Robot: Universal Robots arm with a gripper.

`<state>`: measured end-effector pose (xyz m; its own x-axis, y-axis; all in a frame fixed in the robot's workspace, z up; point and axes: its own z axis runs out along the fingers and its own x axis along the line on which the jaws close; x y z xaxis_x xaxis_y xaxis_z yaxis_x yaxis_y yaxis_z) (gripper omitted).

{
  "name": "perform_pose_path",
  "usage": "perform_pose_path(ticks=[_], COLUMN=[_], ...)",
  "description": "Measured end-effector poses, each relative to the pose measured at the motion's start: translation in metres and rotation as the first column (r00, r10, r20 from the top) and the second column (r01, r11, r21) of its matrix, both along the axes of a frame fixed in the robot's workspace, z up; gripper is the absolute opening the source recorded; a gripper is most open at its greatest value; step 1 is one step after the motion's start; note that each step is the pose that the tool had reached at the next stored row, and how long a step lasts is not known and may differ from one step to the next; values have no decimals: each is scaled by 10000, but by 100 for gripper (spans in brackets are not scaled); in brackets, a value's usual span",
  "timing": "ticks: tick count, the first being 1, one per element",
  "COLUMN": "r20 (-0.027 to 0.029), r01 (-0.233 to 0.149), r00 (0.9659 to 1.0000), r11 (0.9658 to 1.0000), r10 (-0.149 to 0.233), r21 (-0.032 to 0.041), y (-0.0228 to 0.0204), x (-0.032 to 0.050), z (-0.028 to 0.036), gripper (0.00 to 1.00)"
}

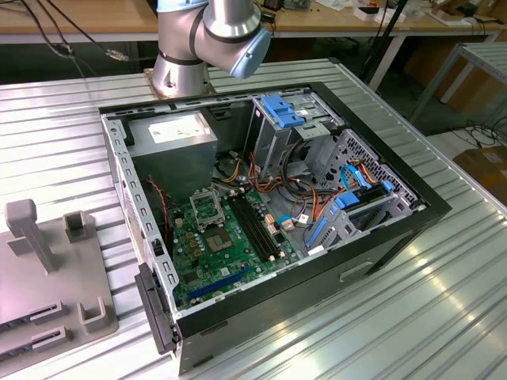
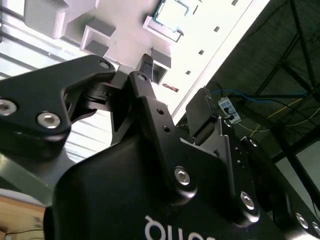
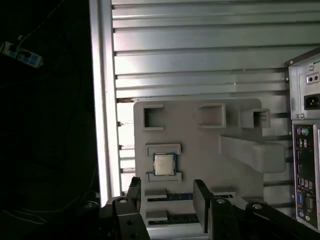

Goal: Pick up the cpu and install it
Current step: 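Pick up the cpu and move it towards the insertion slot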

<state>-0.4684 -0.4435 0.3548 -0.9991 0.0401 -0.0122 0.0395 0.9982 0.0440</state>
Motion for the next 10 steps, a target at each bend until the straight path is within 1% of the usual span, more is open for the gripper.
perform_pose_path(ticks=[1,4,5,6,7,8,9,10], r20=[1,-1,-12,-26,-171,-230,-233,-232], r01=[-207,-413,-437,-442,-441,-443,-439,-439], r00=[9998,9991,9990,9990,9989,9987,9988,9988], r11=[9998,9991,9990,9990,9990,9990,9990,9990], r10=[207,413,437,442,442,444,440,439], r21=[0,10,31,47,51,54,20,3], y=[-1,-1,-3,-3,-4,-10,-21,-22], x=[1,1,1,1,5,22,20,21], z=[-29,-87,-174,-229,-420,-587,-642,-654], gripper=[54,54,54,54,54,54,54,54])
